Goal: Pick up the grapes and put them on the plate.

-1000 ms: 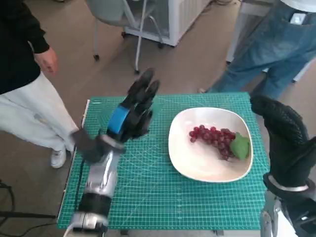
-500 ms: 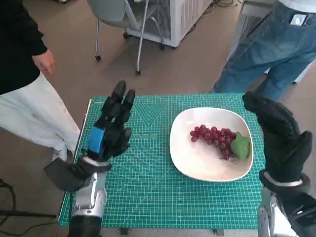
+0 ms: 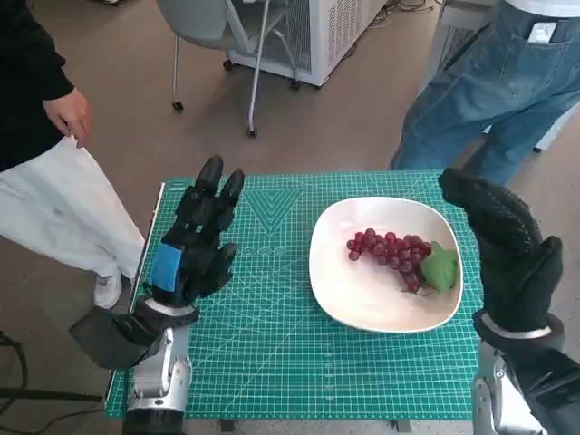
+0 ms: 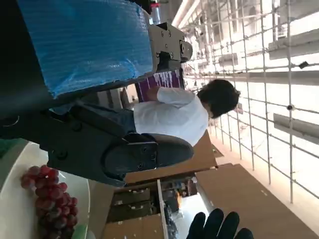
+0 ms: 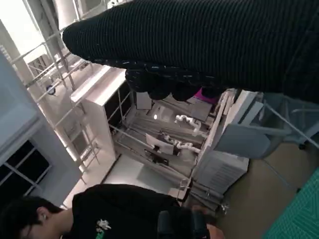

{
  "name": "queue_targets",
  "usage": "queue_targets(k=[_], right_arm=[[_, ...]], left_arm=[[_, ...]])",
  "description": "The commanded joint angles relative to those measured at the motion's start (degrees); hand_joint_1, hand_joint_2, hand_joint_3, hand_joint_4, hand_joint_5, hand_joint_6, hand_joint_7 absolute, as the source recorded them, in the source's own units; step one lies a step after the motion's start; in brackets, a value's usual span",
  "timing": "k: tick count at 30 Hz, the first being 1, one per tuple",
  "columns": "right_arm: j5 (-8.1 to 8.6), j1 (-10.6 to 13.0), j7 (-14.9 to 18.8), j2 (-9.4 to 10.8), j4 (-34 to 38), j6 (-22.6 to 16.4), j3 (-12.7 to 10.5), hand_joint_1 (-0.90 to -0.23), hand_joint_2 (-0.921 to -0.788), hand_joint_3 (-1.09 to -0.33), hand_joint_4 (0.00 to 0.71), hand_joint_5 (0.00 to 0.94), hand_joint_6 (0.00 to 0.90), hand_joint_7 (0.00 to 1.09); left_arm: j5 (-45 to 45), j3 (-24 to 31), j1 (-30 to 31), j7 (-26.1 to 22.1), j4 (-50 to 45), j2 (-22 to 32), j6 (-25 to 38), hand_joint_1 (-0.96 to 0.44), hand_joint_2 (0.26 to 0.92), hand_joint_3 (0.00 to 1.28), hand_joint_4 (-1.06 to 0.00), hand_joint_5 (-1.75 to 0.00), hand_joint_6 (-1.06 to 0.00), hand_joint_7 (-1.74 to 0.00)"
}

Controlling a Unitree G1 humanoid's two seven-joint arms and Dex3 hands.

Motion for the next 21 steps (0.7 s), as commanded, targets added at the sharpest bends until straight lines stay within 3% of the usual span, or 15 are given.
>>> queue_targets(k=[1,7,15,21], right_arm=[[-0.37,-0.27,0.57,-0.26,0.88,0.11,0.38,-0.55,-0.921,-0.65,0.372,0.005,-0.001,0.69],[-0.68,-0.16,0.59,-0.39,1.08,-0.02,0.57,-0.556,-0.921,-0.65,0.373,0.005,-0.001,0.69],[0.2,0.54,1.45,-0.48,0.61,0.29,0.75,-0.564,-0.921,-0.647,0.373,0.005,0.0,0.69],[0.4,1.15,1.66,-0.55,0.09,0.48,0.67,-0.571,-0.921,-0.645,0.373,0.005,0.0,0.69]], left_arm=[[0.06,-0.87,1.03,0.01,-1.1,-0.11,-0.55,-0.55,0.921,0.38,-0.17,-0.03,-0.18,-0.06],[-0.47,-1.87,1.91,-0.85,-2.23,0.16,0.16,-0.55,0.921,0.38,-0.16,-0.02,-0.17,-0.06],[-1.17,-2.6,3.13,-1.77,-4.43,0.32,1.25,-0.52,0.921,0.37,-0.14,0.0,-0.17,-0.05],[0.22,-2.9,3.73,-1.02,-4.34,0.16,-0.46,-0.28,0.921,0.34,-0.14,0.0,-0.16,-0.05]])
